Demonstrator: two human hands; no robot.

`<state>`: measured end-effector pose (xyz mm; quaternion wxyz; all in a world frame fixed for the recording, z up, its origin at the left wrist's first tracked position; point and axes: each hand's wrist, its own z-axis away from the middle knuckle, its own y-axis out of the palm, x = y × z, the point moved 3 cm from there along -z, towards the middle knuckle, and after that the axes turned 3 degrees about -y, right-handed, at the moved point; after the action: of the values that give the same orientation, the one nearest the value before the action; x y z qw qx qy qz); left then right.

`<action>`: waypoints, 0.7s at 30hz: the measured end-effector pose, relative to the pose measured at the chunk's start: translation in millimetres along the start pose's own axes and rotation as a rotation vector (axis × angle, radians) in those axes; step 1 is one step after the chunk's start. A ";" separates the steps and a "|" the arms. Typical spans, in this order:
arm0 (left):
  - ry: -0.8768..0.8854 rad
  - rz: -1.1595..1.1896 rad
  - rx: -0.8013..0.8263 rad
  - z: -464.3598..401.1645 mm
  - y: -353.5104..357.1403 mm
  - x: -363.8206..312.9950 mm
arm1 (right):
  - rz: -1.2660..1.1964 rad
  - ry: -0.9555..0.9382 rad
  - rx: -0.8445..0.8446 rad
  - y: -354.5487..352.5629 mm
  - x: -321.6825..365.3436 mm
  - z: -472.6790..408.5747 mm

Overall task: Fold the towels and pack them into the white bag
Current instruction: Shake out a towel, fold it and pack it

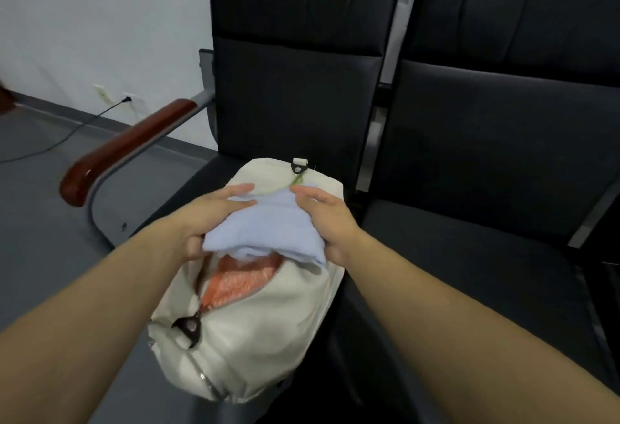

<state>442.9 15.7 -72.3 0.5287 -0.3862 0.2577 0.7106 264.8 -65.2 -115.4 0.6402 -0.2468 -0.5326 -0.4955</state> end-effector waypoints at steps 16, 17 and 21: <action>0.417 -0.486 -0.252 -91.8 6.4 -1.7 | 0.474 -0.193 -0.116 8.3 -13.4 -59.3; 0.399 -0.549 -0.254 -98.1 6.4 -2.3 | 0.492 -0.149 -0.132 5.0 -12.7 -62.8; 0.335 -0.682 -0.228 -114.3 7.8 -4.2 | 0.520 0.017 -0.129 -2.3 -16.6 -71.4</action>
<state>467.6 -77.6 -134.2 0.6387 -0.6166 0.1168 0.4453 294.9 -120.3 -153.5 0.7334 -0.4116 -0.4133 -0.3492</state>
